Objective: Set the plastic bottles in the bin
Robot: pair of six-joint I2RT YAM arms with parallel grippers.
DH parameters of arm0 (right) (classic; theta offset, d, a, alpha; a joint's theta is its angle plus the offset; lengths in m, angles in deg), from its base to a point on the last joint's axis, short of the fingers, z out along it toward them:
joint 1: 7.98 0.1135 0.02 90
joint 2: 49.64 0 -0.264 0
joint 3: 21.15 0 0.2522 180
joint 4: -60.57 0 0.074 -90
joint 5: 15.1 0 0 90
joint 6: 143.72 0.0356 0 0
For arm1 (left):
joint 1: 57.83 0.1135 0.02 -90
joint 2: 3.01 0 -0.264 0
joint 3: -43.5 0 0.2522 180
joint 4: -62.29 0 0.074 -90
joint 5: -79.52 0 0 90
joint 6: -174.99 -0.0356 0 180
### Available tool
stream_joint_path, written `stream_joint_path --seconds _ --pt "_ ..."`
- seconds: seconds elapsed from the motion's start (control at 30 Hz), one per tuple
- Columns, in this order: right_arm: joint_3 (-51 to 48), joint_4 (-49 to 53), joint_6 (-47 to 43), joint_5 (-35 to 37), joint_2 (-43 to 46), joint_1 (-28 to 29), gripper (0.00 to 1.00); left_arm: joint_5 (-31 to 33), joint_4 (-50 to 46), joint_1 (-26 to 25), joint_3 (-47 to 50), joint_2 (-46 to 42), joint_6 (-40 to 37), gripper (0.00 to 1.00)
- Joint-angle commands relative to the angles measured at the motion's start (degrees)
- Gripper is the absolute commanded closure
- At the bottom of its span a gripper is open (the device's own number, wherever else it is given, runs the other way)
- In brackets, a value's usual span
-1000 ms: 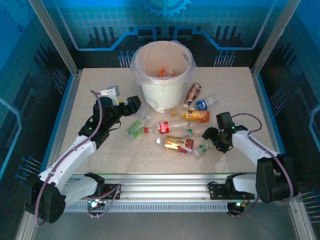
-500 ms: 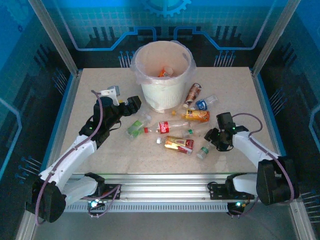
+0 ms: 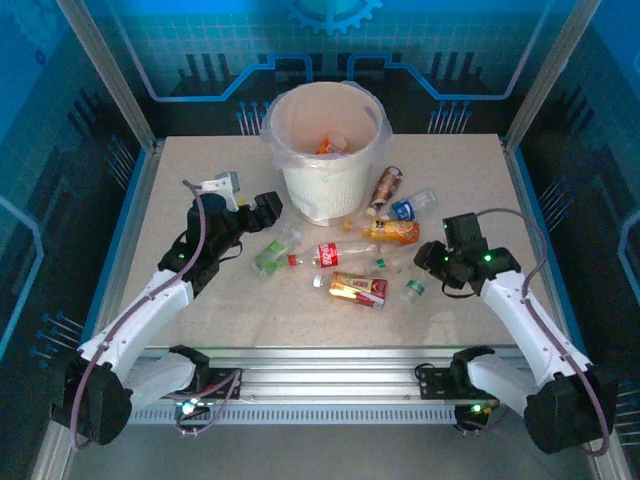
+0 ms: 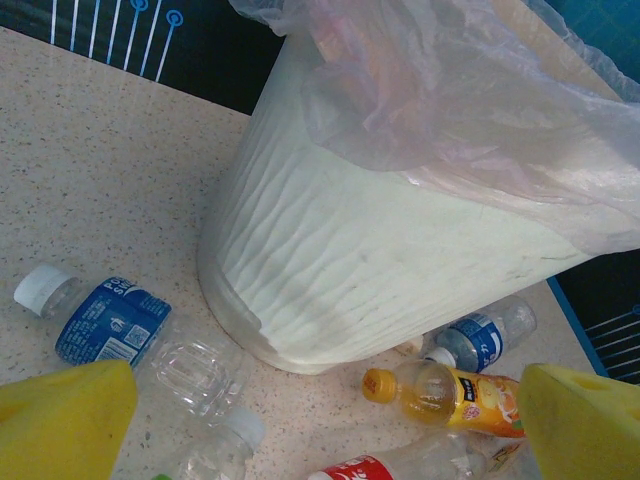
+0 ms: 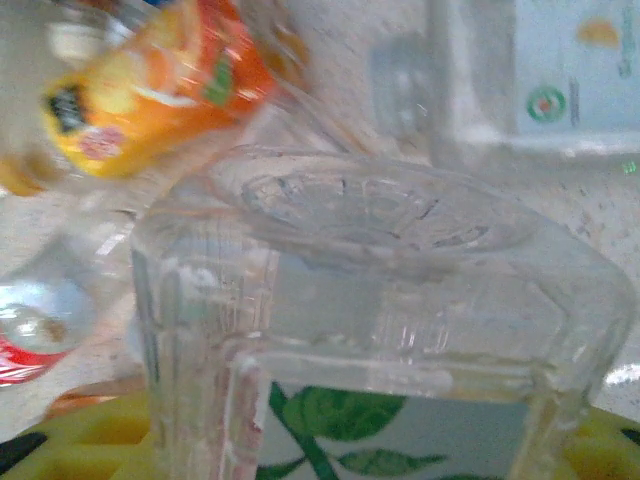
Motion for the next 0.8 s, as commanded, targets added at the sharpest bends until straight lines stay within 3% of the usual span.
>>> stream_joint_path --seconds 0.0,0.13,0.43,0.77 --pt "8.3 3.3 -4.2 2.8 -0.7 2.2 0.70 1.1 -0.3 -0.2 -1.7 0.3 0.6 0.01" --pt "19.0 4.0 -9.1 3.1 -5.7 4.0 0.72 0.8 -1.3 -0.2 -2.0 0.2 0.8 0.01" --pt "53.9 6.2 -21.1 0.3 -26.0 8.1 0.76 -0.2 -2.1 -0.2 -1.7 0.3 2.1 0.01" --pt "85.3 5.7 -24.8 -4.5 -47.8 9.4 0.76 -1.4 -2.1 -0.2 -1.9 1.2 2.3 0.01"
